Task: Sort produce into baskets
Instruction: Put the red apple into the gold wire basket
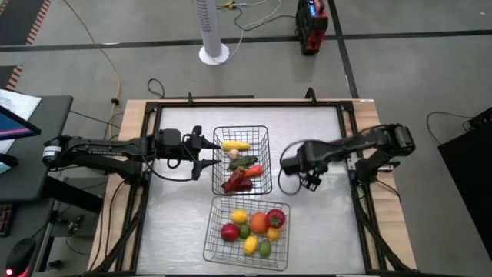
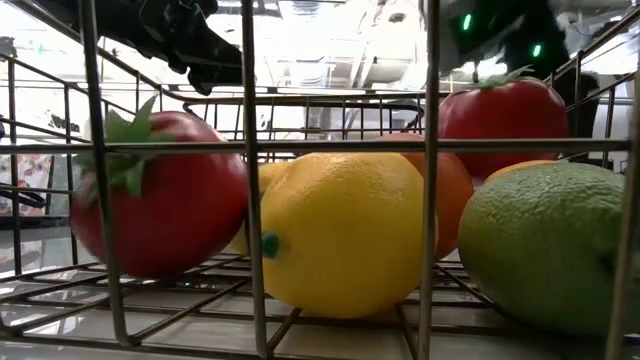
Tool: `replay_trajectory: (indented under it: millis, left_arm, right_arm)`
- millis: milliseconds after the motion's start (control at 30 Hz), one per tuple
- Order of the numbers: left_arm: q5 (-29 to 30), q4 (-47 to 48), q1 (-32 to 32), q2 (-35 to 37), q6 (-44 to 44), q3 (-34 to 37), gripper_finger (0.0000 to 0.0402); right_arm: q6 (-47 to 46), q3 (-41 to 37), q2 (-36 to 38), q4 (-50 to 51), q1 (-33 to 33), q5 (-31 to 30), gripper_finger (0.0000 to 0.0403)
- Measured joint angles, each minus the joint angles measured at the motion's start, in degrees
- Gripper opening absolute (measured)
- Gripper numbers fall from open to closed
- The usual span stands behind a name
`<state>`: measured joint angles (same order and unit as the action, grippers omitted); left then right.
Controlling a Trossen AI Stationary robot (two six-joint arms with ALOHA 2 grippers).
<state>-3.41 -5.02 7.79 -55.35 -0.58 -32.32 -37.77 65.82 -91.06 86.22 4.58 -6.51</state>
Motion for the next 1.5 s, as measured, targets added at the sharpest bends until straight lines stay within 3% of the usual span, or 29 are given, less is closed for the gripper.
replay_trajectory:
  millis: [333, 667, 1133, 1333, 1500]
  left_arm:
    - [1.2, 0.0, 0.0, 0.0, -1.1, 0.0, 0.0231]
    - [1.2, 0.0, 0.0, 0.0, -0.8, 0.0, 0.0231]
    - [1.2, 0.6, 0.0, 0.0, -0.7, 0.0, 0.0231]
    - [1.2, 0.7, 0.0, 0.0, -0.7, 0.0, 0.0231]
    - [1.2, 0.8, 0.0, 0.0, -0.7, 0.0, 0.0231]
  right_arm:
    - [22.0, -7.4, -0.1, 0.7, -14.9, -3.0, 0.0397]
    - [34.6, -11.8, -0.1, 1.5, -16.8, -12.2, 0.0399]
    - [37.8, -17.4, -0.1, -2.8, -22.5, -16.3, 0.0400]
    - [38.5, -17.4, -0.1, -3.2, -24.1, -15.7, 0.0400]
    - [42.5, -17.4, -0.1, -9.5, -24.0, -12.7, 0.0400]
